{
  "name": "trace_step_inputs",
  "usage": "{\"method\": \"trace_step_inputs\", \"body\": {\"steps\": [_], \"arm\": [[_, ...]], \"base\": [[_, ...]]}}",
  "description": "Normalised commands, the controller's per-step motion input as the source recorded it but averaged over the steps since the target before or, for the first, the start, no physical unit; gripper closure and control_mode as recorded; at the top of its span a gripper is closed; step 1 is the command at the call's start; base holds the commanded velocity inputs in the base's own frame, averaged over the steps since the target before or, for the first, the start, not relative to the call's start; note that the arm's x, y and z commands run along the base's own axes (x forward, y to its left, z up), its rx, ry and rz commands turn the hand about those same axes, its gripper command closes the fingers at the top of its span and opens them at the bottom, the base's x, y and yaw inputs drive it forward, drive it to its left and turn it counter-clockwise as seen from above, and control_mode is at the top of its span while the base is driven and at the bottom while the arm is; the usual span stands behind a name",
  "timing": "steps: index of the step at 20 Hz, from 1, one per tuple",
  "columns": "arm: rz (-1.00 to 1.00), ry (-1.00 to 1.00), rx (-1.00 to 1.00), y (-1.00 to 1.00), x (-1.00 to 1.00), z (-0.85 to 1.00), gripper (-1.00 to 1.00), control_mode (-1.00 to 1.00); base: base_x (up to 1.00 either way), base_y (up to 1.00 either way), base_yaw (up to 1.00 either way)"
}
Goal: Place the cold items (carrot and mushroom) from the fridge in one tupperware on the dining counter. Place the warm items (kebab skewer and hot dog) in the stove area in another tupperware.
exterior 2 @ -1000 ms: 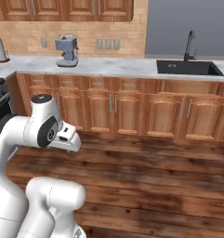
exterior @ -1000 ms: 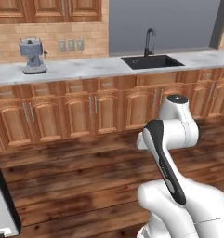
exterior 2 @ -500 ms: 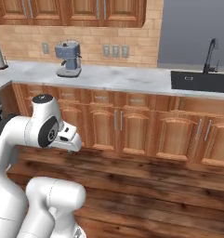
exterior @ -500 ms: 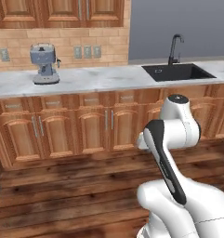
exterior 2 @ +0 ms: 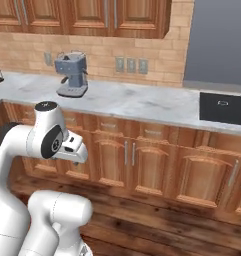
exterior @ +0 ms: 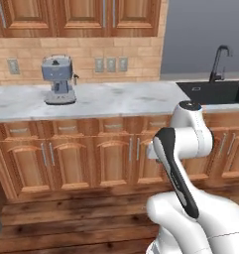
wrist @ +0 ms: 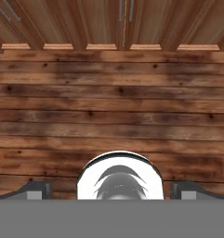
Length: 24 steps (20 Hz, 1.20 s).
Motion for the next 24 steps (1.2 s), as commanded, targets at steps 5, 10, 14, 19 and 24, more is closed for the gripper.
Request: {"method": "trace_step_inputs", "body": {"steps": [5,10,14,19,24], "arm": [[0.0,0.0,0.0,0.0,0.0,0.0,-1.0,1.0],[0.0,0.0,0.0,0.0,0.0,0.0,-1.0,1.0],[0.0,0.0,0.0,0.0,0.0,0.0,-1.0,1.0],[0.0,0.0,0.0,0.0,0.0,0.0,-1.0,1.0],[0.0,0.0,0.0,0.0,0.0,0.0,-1.0,1.0]], "base": [[1.0,0.08,0.46],[0.94,0.05,0.74],[0.78,0.0,0.79],[0.58,-0.07,0.85],[0.28,-0.09,0.98]]}}
